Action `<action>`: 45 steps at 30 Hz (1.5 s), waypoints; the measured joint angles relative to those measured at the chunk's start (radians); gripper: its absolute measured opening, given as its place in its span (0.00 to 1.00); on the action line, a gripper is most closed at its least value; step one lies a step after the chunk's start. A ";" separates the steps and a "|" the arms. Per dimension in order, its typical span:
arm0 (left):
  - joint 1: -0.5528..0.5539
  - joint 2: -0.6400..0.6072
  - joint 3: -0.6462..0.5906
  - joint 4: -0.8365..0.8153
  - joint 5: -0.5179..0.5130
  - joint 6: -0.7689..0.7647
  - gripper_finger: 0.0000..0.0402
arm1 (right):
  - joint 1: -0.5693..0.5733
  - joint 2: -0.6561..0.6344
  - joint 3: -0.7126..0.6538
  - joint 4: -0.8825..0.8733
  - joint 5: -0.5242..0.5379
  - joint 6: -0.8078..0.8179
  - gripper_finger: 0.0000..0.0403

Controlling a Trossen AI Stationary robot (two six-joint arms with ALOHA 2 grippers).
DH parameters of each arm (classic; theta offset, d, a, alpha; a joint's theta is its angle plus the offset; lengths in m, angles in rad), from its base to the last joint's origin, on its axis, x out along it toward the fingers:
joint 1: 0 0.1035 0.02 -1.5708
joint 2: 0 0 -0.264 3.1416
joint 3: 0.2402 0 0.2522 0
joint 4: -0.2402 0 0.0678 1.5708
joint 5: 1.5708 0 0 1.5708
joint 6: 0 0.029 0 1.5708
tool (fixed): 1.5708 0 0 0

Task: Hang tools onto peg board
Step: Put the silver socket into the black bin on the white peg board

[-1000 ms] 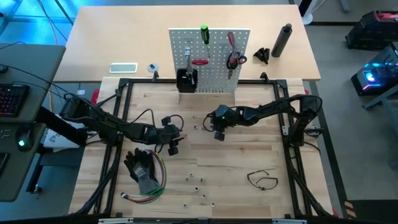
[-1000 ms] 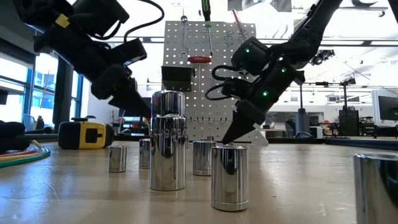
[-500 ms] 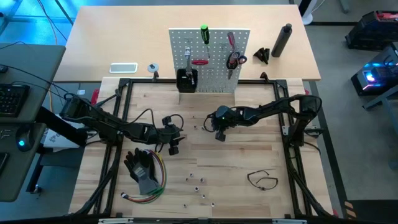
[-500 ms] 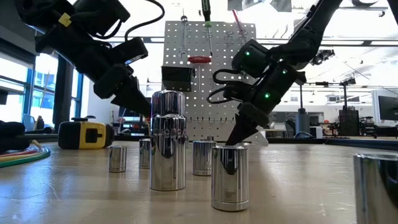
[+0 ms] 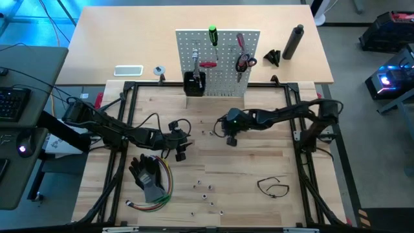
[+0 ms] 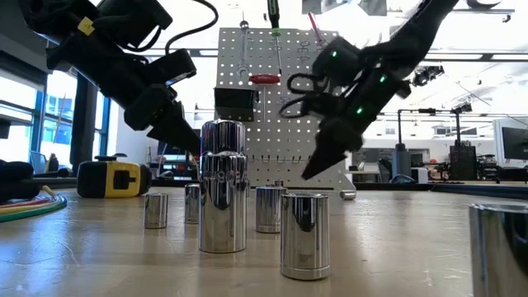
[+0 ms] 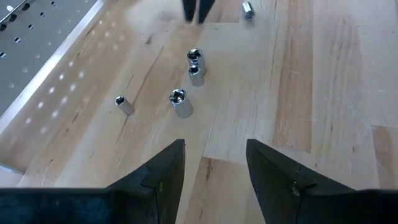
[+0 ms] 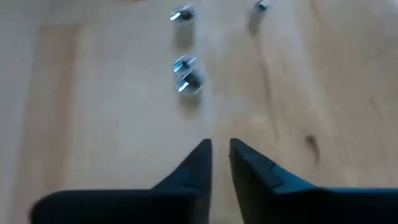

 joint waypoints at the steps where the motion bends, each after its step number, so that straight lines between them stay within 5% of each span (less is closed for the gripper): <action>1: 0.000 0.000 0.000 0.000 0.002 0.000 0.41 | 0.009 -0.026 0.000 -0.046 -0.001 -0.009 0.16; 10: 0.007 0.000 0.000 0.002 0.008 0.006 0.41 | 0.128 -0.190 0.000 -0.400 -0.058 -0.044 0.44; 23: 0.016 0.000 -0.001 0.007 0.008 0.004 0.41 | 0.271 -0.098 -0.092 -0.292 0.046 0.011 0.47; 38: 0.016 0.000 -0.001 0.028 0.008 0.000 0.41 | 0.285 -0.079 -0.092 -0.293 0.041 0.012 0.13; 45: 0.016 0.000 -0.001 0.028 0.008 0.000 0.41 | 0.284 -0.078 -0.092 -0.287 0.082 0.009 0.09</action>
